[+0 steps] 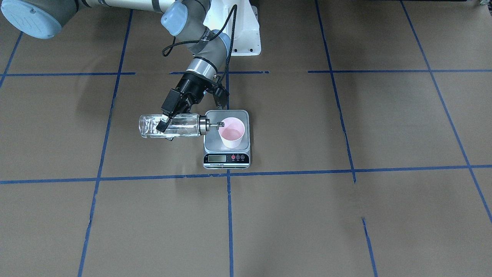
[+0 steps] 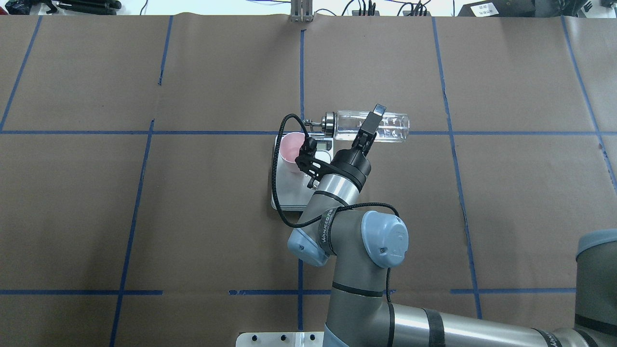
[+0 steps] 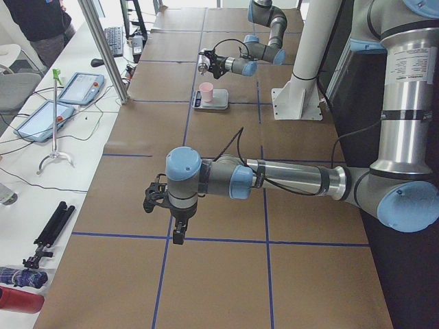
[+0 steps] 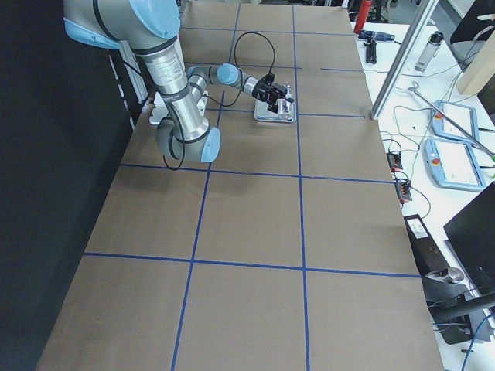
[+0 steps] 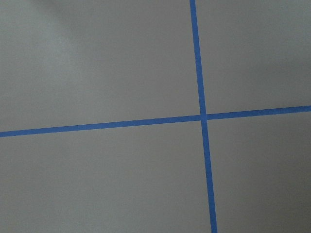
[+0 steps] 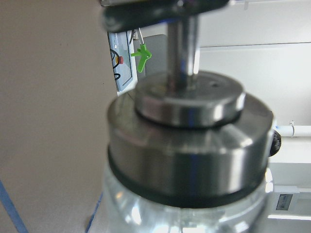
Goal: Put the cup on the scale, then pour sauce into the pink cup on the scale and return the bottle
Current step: 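Tilt the dispenser with the right gripper to pour into the cup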
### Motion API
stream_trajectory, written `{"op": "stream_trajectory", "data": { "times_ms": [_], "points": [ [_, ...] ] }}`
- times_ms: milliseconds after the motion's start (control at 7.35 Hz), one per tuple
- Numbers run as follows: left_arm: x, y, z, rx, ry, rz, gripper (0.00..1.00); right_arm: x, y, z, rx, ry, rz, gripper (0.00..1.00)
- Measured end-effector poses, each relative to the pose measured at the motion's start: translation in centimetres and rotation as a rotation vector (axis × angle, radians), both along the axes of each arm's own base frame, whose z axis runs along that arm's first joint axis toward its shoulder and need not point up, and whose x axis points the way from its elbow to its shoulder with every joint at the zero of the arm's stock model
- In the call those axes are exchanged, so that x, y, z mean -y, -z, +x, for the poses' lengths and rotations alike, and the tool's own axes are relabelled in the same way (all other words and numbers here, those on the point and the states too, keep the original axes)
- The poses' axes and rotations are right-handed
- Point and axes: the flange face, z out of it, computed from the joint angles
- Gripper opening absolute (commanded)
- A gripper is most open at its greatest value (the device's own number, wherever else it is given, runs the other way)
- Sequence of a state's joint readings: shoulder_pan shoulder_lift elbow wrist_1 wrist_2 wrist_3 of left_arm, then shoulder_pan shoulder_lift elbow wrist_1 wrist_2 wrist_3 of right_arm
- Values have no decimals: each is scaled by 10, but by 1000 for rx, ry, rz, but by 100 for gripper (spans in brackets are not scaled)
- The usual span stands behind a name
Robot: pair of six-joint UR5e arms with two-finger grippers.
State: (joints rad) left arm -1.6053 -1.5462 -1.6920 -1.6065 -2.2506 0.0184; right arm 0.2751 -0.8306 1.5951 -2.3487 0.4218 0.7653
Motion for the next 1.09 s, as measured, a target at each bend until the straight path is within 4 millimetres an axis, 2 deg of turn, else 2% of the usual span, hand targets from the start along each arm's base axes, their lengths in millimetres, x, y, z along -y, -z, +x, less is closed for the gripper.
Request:
{"op": "stream_trajectory", "data": {
  "times_ms": [1088],
  "points": [
    [-1, -5, 0, -25, 0, -15, 100, 2, -8, 0, -102, 9, 95, 0]
  ]
}}
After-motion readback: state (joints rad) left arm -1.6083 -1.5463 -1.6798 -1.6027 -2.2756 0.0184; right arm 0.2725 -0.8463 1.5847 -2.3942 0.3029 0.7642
